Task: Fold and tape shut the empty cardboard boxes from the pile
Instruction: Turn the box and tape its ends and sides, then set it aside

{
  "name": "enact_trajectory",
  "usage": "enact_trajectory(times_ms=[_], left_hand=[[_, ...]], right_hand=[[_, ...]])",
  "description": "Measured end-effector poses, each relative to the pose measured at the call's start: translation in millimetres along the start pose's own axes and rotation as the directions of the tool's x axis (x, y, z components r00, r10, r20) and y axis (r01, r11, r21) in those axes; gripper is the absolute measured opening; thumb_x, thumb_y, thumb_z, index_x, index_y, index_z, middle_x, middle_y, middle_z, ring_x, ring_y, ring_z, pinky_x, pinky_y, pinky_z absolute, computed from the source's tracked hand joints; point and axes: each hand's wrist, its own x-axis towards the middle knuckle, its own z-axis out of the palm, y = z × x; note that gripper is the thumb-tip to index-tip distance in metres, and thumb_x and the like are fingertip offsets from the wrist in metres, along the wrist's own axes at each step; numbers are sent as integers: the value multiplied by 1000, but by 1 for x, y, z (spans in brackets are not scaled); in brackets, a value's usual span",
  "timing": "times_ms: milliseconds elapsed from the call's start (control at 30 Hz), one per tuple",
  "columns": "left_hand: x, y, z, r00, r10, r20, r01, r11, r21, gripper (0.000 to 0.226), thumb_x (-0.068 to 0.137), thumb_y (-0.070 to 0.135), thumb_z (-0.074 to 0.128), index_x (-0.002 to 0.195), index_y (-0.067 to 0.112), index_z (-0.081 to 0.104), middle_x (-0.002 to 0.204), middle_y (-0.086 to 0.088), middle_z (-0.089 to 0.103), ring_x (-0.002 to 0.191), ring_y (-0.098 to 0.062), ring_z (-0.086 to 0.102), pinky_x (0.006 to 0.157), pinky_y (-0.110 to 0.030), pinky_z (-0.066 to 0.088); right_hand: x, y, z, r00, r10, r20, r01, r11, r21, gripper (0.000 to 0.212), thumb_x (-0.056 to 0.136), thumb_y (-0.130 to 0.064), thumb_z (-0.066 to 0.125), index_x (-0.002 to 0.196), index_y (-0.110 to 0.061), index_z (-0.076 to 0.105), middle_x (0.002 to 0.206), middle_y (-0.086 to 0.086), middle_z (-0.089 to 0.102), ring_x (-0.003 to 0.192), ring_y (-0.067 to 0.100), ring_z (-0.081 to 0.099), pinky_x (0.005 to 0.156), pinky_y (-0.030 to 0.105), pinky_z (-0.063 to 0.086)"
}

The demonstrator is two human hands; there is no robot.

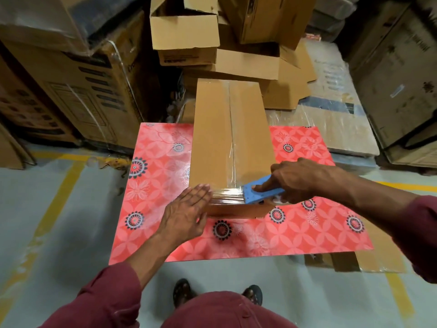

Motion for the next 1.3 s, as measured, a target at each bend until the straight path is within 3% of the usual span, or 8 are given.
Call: enact_trajectory(times_ms=[167, 333, 500, 633, 767, 1000, 1133, 1300], left_hand=[[0, 6, -5, 998, -57, 31, 58, 998, -33, 65, 83, 36, 66, 144, 15, 61, 153, -3, 54, 142, -17, 52, 122, -35, 36], [15, 32, -11, 991, -112, 76, 102, 987, 121, 74, 82, 57, 58, 138, 9, 66, 143, -10, 64, 133, -24, 61, 114, -45, 47], [50, 73, 12, 998, 14, 66, -18, 999, 49, 76, 89, 62, 59, 145, 10, 60, 152, -8, 56, 141, -22, 53, 122, -41, 31], [58, 93, 30, 977, 183, 112, -189, 981, 46, 85, 98, 66, 51, 158, 7, 41, 168, -11, 32, 157, -21, 28, 126, -44, 24], [55, 96, 36, 977, 168, 134, -180, 980, 84, 91, 95, 71, 51, 160, 8, 37, 169, -9, 30, 157, -19, 26, 125, -45, 24], [53, 93, 37, 972, 178, 156, -189, 980, 60, 91, 89, 61, 58, 160, 8, 37, 170, -8, 28, 158, -17, 23, 126, -45, 24], [53, 94, 38, 971, 177, 159, -189, 980, 63, 91, 90, 59, 57, 161, 8, 34, 171, -8, 25, 159, -17, 19, 126, -47, 23], [52, 96, 37, 969, 160, 189, -170, 985, 34, 93, 91, 61, 57, 163, 10, 29, 172, -7, 22, 159, -20, 20, 125, -50, 24]], right_hand=[[-29, 36, 25, 993, 86, 85, -85, 996, -21, 60, 97, -45, 53, 147, -69, 28, 102, -10, 36, 122, 20, 54, 90, 42, 42], [-31, 43, 37, 998, 54, 23, -55, 998, 24, 59, 98, -41, 54, 148, -63, 34, 104, -7, 39, 121, 23, 53, 90, 41, 40], [-30, 50, 49, 997, 29, -70, -25, 999, 47, 54, 96, -46, 56, 145, -64, 39, 116, -3, 52, 118, 25, 57, 80, 36, 37], [-31, 57, 55, 994, 9, -110, -1, 997, 76, 52, 95, -48, 56, 144, -63, 43, 123, -1, 56, 118, 27, 59, 81, 35, 39], [-32, 60, 59, 990, -6, -143, 18, 996, 84, 52, 93, -49, 57, 141, -63, 47, 123, -4, 61, 116, 26, 61, 85, 37, 44], [-39, 90, 70, 995, 23, -95, 0, 973, 229, 54, 87, -56, 65, 135, -70, 46, 102, -13, 59, 112, 20, 61, 85, 44, 30], [-60, 122, 84, 996, 90, 6, -89, 972, 217, 59, 86, -51, 67, 136, -72, 43, 110, -11, 60, 117, 21, 59, 97, 56, 37], [-65, 130, 104, 991, 128, 28, -131, 971, 200, 62, 88, -45, 67, 138, -72, 42, 112, -10, 58, 118, 23, 58, 88, 44, 38]])
